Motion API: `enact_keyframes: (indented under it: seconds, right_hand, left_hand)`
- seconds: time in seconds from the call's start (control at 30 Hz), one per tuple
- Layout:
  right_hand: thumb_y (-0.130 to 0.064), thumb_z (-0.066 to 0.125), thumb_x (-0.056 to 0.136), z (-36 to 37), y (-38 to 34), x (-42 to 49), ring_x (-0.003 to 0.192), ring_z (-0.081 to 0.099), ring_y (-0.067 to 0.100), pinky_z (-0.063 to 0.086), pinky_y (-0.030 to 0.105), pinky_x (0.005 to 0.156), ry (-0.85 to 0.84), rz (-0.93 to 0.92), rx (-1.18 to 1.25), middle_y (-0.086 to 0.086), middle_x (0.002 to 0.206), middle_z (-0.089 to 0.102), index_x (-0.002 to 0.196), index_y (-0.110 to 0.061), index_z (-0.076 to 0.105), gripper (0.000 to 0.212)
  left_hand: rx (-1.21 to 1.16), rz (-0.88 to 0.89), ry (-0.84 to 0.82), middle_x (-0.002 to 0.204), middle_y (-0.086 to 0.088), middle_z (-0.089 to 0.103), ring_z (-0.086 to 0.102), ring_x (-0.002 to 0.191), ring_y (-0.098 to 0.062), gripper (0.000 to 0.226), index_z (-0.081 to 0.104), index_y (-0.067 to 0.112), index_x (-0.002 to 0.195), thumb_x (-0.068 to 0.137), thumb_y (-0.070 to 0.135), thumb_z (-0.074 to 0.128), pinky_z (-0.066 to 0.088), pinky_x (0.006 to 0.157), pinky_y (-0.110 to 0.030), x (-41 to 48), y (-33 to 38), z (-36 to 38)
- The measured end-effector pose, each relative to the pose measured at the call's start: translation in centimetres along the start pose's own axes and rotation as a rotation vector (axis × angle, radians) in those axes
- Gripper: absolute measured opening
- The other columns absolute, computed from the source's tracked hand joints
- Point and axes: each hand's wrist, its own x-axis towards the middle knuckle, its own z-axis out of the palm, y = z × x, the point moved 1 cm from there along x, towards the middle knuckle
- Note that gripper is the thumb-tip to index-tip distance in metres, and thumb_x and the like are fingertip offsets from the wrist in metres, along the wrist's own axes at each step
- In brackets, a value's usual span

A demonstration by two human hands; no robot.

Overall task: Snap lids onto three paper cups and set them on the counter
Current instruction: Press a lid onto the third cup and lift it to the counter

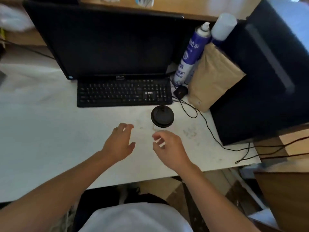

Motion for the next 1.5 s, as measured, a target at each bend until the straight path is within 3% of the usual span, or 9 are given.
enact_keyframes:
  seconds: [0.2,0.3,0.43,0.77,0.97,1.13,1.37,1.43,1.5]
  right_hand:
    - [-0.021,0.069,0.096,2.1,3.8,0.3,0.086,0.061,0.013,0.044,0.017,0.077,-0.025,0.223,-0.06,0.002,0.113,0.068,0.123,-0.013,0.067,0.028]
    - [-0.026,0.072,0.095,2.3,5.2,1.3,0.089,0.062,0.014,0.044,0.02,0.078,0.012,0.345,-0.029,0.002,0.115,0.067,0.129,-0.012,0.062,0.038]
    - [-0.03,0.077,0.092,2.3,6.4,2.8,0.094,0.061,0.015,0.043,0.016,0.068,0.067,0.438,0.089,-0.001,0.119,0.062,0.141,-0.014,0.052,0.057]
    - [-0.016,0.091,0.077,2.6,7.0,6.8,0.122,0.055,0.019,0.046,0.015,0.074,0.19,0.521,0.514,-0.009,0.143,0.04,0.16,-0.036,0.018,0.113]
    - [0.008,0.089,0.072,3.3,5.6,8.8,0.129,0.059,0.022,0.052,0.035,0.109,0.2,0.385,0.645,0.01,0.14,0.062,0.148,-0.014,0.047,0.089]
    - [0.005,0.091,0.071,3.8,4.0,9.0,0.108,0.062,-0.005,0.05,0.004,0.079,0.117,0.351,0.612,-0.002,0.128,0.067,0.143,-0.017,0.053,0.084]
    - [-0.005,0.094,0.069,5.4,1.6,7.8,0.123,0.062,0.005,0.052,0.022,0.097,-0.222,0.287,0.498,-0.007,0.13,0.07,0.137,-0.024,0.059,0.079]
    - [-0.007,0.094,0.07,5.7,1.1,7.3,0.121,0.062,0.001,0.053,0.017,0.093,-0.308,0.28,0.463,-0.01,0.13,0.069,0.139,-0.026,0.057,0.08]
    - [-0.008,0.092,0.072,5.9,0.7,6.8,0.119,0.061,-0.001,0.051,0.009,0.084,-0.379,0.273,0.435,-0.01,0.13,0.067,0.14,-0.027,0.055,0.08]
  left_hand:
    - [0.216,-0.158,-0.049,0.166,-0.019,0.002,0.007,0.15,-0.047,0.083,0.017,0.016,0.157,0.094,0.06,0.048,0.021,0.118,-0.062,-0.6,-4.7,5.9]
    - [0.259,-0.243,-0.067,0.167,-0.017,-0.013,-0.01,0.151,-0.049,0.091,0.003,0.019,0.159,0.092,0.074,0.03,0.007,0.117,-0.07,-0.6,-6.7,7.8]
    - [0.289,-0.238,-0.018,0.168,-0.018,-0.006,-0.011,0.15,-0.049,0.099,0.005,0.021,0.161,0.084,0.081,0.009,0.0,0.113,-0.073,-0.6,-7.9,9.1]
    - [0.295,-0.185,0.101,0.169,-0.017,0.006,-0.005,0.153,-0.047,0.095,0.015,0.022,0.161,0.086,0.081,0.018,-0.003,0.115,-0.072,-0.7,-8.7,10.1]
    - [0.281,-0.158,0.149,0.167,-0.018,0.014,0.001,0.153,-0.048,0.093,0.023,0.021,0.16,0.088,0.08,0.024,0.001,0.115,-0.073,-0.6,-9.1,10.4]
    - [0.279,-0.141,0.176,0.167,-0.018,0.014,0.0,0.153,-0.048,0.092,0.024,0.021,0.16,0.088,0.08,0.025,0.0,0.116,-0.073,-0.5,-9.5,10.9]
    - [0.277,-0.181,0.109,0.169,-0.017,0.002,-0.009,0.152,-0.047,0.094,0.007,0.024,0.161,0.087,0.083,0.013,-0.011,0.115,-0.07,-0.3,-9.3,10.6]
    - [0.283,-0.212,0.043,0.166,-0.012,-0.02,-0.025,0.149,-0.044,0.091,-0.016,0.028,0.157,0.086,0.082,0.005,-0.022,0.111,-0.067,-0.5,-9.3,10.2]
    - [0.137,-0.222,-0.004,0.166,-0.006,-0.025,-0.029,0.149,-0.039,0.084,-0.014,0.032,0.157,0.094,0.073,0.023,-0.023,0.112,-0.061,-0.4,-9.6,9.2]
